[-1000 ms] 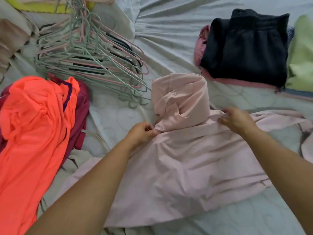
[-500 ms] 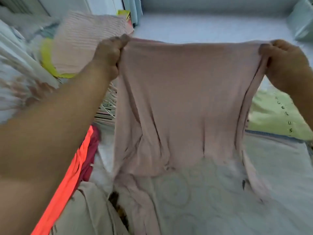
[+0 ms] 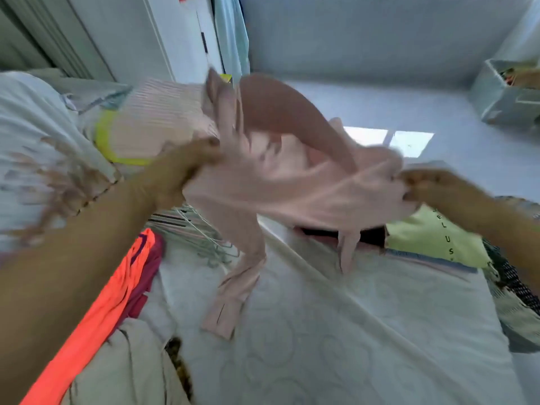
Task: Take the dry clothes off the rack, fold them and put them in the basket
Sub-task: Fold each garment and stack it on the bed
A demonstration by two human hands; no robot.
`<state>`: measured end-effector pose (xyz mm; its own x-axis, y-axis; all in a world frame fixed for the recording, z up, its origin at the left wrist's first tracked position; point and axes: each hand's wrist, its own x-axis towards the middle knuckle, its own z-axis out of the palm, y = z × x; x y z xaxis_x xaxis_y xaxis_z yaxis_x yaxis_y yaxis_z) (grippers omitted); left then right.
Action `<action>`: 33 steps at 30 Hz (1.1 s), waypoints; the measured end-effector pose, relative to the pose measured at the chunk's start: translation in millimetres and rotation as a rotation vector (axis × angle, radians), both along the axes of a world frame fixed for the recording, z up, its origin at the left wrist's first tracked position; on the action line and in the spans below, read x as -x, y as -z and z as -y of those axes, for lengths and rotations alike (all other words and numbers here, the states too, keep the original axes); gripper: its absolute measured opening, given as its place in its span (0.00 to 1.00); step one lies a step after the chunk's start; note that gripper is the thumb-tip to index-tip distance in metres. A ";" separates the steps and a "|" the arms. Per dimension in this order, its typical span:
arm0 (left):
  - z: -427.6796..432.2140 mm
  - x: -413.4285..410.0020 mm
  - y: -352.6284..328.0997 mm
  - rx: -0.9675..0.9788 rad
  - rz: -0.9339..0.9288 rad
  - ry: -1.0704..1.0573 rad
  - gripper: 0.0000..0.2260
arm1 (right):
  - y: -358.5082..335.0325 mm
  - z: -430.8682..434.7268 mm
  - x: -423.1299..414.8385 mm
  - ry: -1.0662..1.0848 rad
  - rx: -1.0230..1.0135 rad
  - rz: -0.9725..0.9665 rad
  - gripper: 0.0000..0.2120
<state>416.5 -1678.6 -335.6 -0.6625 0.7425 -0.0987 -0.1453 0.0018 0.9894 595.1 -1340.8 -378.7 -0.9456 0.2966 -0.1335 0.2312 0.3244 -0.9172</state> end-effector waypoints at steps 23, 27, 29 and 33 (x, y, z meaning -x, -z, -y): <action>48.8 -192.7 298.1 0.681 0.227 -0.397 0.29 | 298.9 131.7 -137.5 0.008 -0.584 0.313 0.28; 41.4 -189.8 295.5 0.536 0.303 -0.225 0.14 | 291.2 132.7 -124.0 -0.098 -0.417 0.331 0.12; 52.0 -203.5 290.0 0.541 0.330 0.137 0.16 | 272.9 135.1 -136.4 -0.279 -0.387 0.409 0.11; 69.6 -231.7 298.4 0.842 -0.109 0.771 0.22 | 254.2 124.1 -168.6 -0.619 -0.152 0.684 0.22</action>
<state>648.2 -1748.2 -633.9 -0.0956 0.6801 -0.7268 0.2683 0.7208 0.6391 763.7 -1464.9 -632.8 -0.6712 -0.1735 -0.7207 0.4511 0.6759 -0.5828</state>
